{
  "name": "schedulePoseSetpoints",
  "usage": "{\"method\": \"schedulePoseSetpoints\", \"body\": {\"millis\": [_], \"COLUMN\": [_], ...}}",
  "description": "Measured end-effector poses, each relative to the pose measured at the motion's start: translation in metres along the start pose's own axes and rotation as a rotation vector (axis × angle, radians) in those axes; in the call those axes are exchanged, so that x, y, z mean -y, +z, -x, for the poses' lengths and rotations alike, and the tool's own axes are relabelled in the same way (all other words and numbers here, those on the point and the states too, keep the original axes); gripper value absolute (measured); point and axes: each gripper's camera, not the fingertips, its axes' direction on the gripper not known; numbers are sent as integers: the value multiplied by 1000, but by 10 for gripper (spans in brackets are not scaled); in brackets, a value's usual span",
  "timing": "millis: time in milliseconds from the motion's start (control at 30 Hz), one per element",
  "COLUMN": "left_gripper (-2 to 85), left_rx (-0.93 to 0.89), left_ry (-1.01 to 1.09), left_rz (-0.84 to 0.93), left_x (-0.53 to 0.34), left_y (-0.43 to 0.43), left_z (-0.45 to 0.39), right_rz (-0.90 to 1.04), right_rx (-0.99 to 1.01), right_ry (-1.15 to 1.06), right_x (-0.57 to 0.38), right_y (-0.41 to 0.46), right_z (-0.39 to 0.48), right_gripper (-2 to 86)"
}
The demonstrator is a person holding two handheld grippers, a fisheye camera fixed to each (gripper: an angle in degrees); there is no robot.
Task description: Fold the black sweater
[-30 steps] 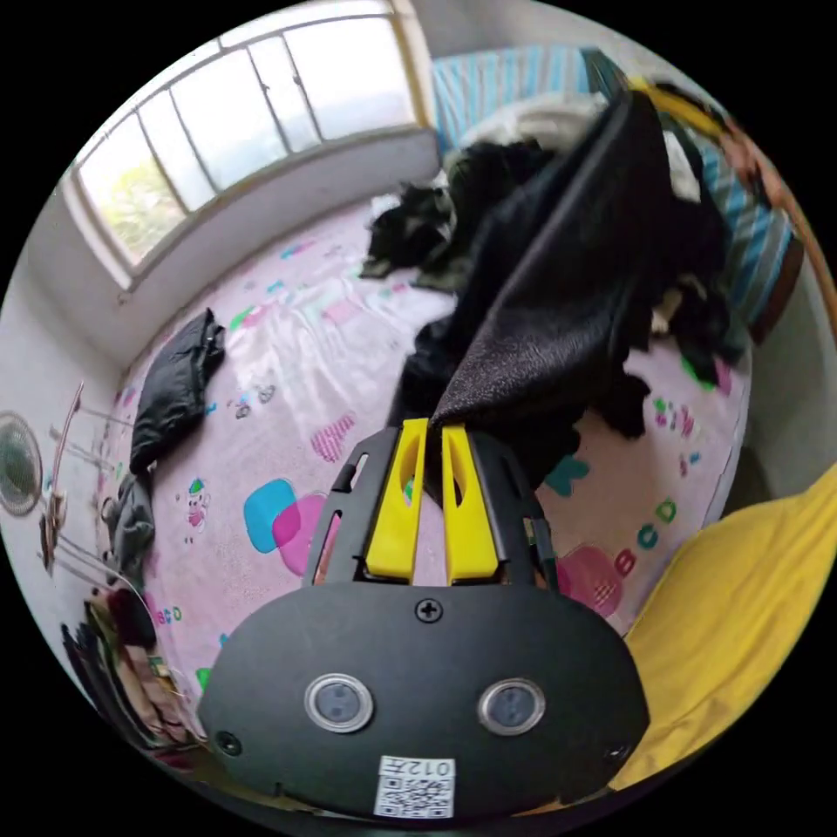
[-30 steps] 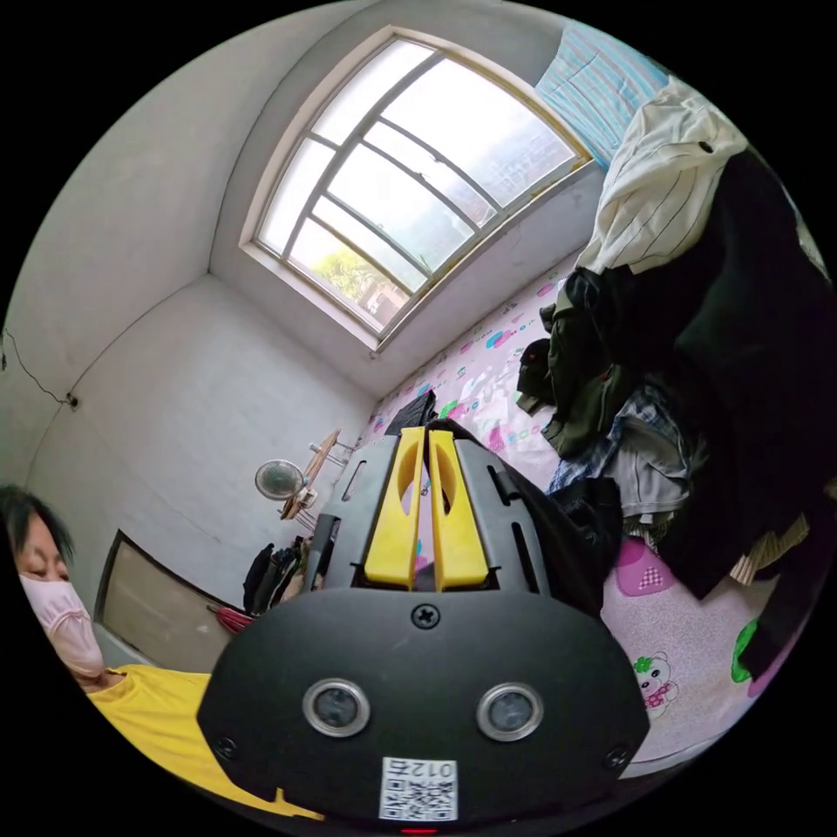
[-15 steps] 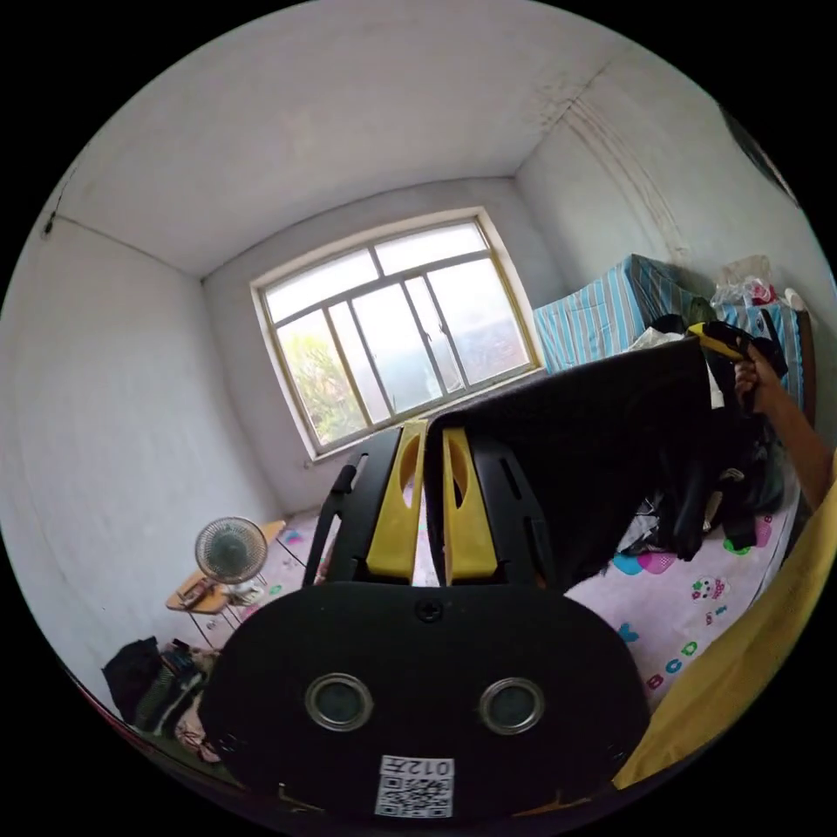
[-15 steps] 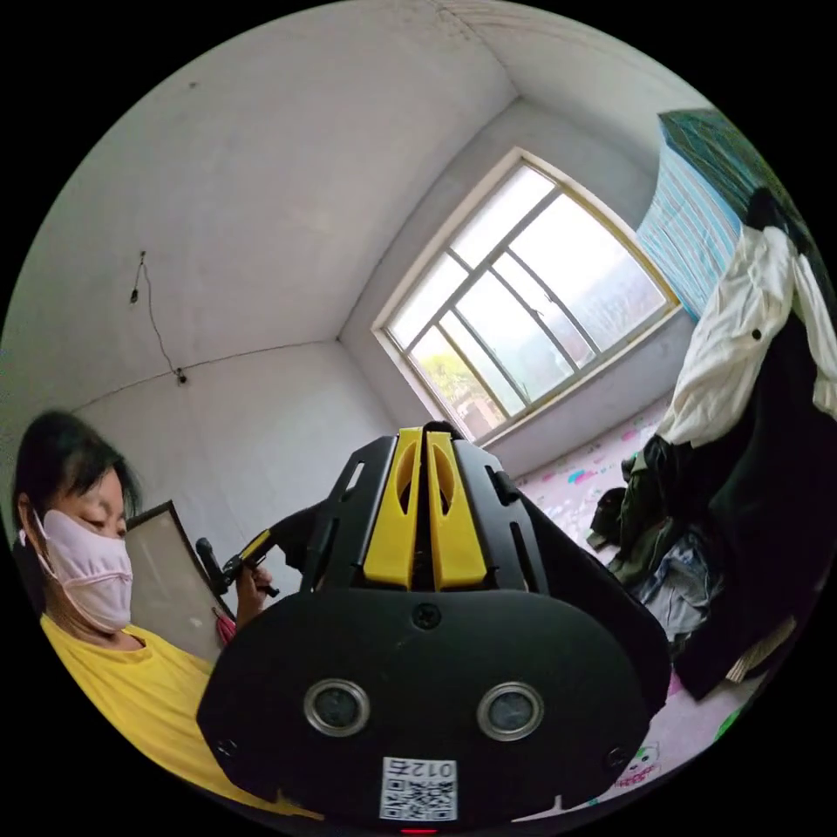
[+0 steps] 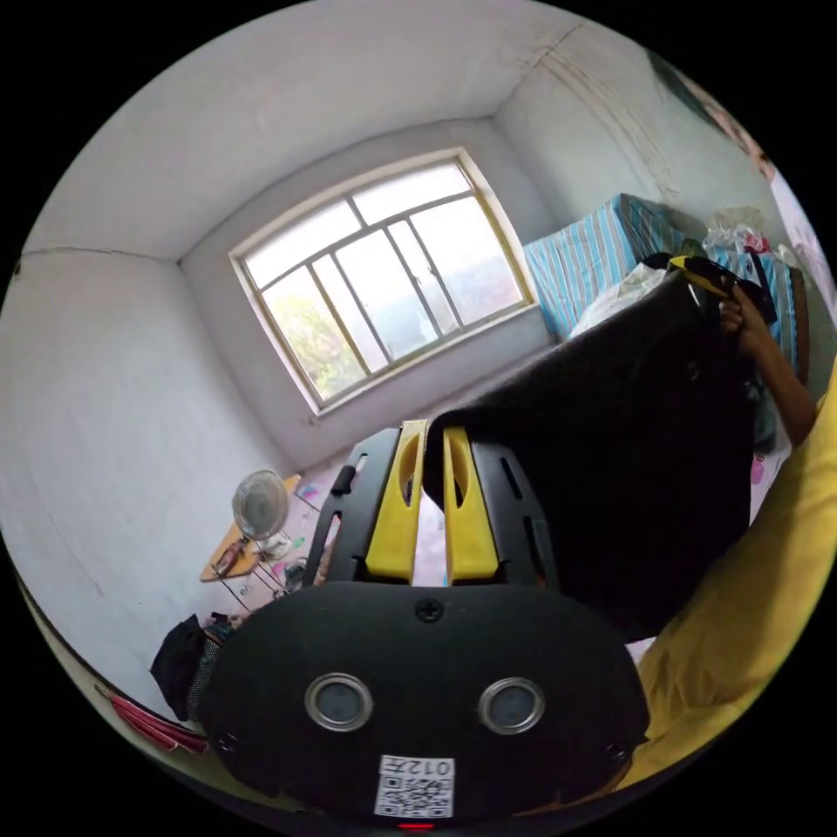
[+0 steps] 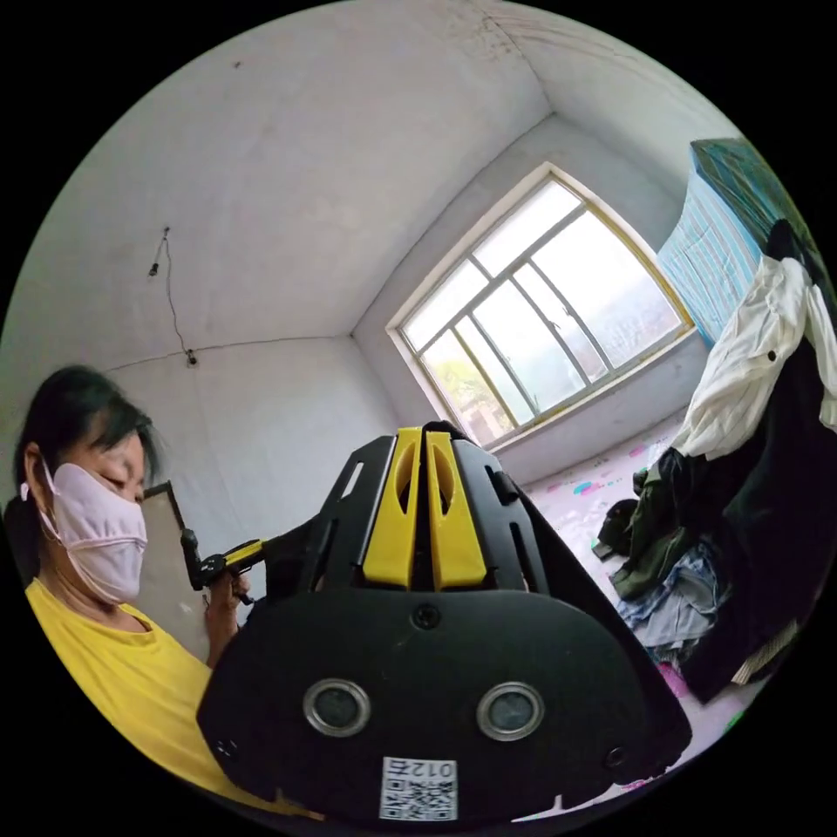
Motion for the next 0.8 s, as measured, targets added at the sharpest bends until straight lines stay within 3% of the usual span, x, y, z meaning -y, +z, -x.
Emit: {"method": "schedulePoseSetpoints", "body": {"millis": [200,267,367,433,567,700,800], "left_gripper": [10,12,13,10,8,9,14], "left_rx": [-253,-363,-365,-307,-373,-488,-524], "left_ry": [-67,-212,-417,-464,-469,-513,-561], "left_rz": [380,581,859,881,831,865,944], "left_x": [-12,-27,-66,-84,-124,-178,-226], "left_y": [216,336,451,477,495,481,456], "left_z": [45,62,73,77,84,80,67], "right_rz": [309,422,631,658,825,1067,1161], "right_rx": [-335,-378,-562,-589,-561,-550,-569], "right_ry": [74,145,232,219,46,-57,2], "right_x": [-19,-30,-55,-72,-113,-178,-211], "right_y": [161,225,303,321,326,288,238], "right_z": [-138,-199,-282,-313,-337,-368,-394], "right_gripper": [7,10,16,19,22,24,30]}}
